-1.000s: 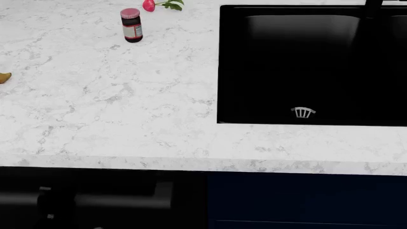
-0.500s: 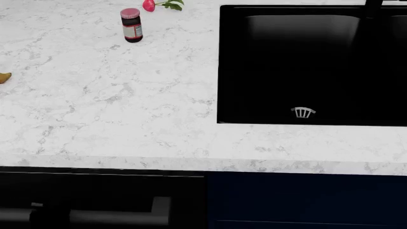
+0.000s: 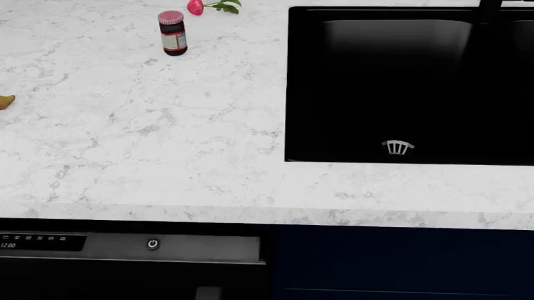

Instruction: Open the dishwasher door

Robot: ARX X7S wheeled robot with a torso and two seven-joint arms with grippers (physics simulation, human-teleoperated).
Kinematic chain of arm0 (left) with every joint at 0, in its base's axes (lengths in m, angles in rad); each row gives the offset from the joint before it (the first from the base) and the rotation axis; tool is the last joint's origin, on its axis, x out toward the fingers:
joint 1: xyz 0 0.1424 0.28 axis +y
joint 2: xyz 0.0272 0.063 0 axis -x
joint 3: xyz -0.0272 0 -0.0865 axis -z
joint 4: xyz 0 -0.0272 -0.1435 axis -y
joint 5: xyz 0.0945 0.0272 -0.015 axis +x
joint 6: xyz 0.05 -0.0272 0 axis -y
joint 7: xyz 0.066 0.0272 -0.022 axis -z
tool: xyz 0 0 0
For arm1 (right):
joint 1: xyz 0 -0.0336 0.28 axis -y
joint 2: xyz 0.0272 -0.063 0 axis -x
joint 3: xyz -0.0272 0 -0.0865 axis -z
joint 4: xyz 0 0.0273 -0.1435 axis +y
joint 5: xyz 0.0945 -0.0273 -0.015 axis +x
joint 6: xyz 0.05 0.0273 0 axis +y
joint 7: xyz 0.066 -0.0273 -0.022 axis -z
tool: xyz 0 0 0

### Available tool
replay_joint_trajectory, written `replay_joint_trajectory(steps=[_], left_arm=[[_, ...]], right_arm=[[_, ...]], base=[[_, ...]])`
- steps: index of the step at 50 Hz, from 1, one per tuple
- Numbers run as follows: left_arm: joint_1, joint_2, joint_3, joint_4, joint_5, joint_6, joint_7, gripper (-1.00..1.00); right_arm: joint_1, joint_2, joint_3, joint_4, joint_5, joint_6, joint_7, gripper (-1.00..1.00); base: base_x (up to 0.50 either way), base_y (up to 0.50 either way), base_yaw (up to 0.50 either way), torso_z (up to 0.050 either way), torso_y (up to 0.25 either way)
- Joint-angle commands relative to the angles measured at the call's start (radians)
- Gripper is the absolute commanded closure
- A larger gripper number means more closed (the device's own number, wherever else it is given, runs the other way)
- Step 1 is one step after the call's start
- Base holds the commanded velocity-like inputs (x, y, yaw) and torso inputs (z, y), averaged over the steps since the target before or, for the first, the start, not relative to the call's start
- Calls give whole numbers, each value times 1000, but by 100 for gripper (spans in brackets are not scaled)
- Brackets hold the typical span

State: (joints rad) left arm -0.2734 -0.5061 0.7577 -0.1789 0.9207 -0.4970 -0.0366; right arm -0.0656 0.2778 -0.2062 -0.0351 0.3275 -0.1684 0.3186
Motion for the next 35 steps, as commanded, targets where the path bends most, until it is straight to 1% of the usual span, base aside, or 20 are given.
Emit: replay_joint_trajectory(steps=[1, 24, 35], left_arm=[[84, -14, 11, 77, -45, -28, 1, 100], [209, -36, -3, 167, -53, -69, -29, 100], [271, -52, 5, 266, -38, -106, 9, 100]], right_arm=[[4, 0, -2, 11, 5, -9, -1, -100], [2, 4, -9, 11, 7, -16, 5, -100], [3, 6, -11, 16, 9, -19, 7, -100]], base=[[0, 0, 0, 0, 0], [0, 0, -1, 0, 0], [0, 0, -1, 0, 0]])
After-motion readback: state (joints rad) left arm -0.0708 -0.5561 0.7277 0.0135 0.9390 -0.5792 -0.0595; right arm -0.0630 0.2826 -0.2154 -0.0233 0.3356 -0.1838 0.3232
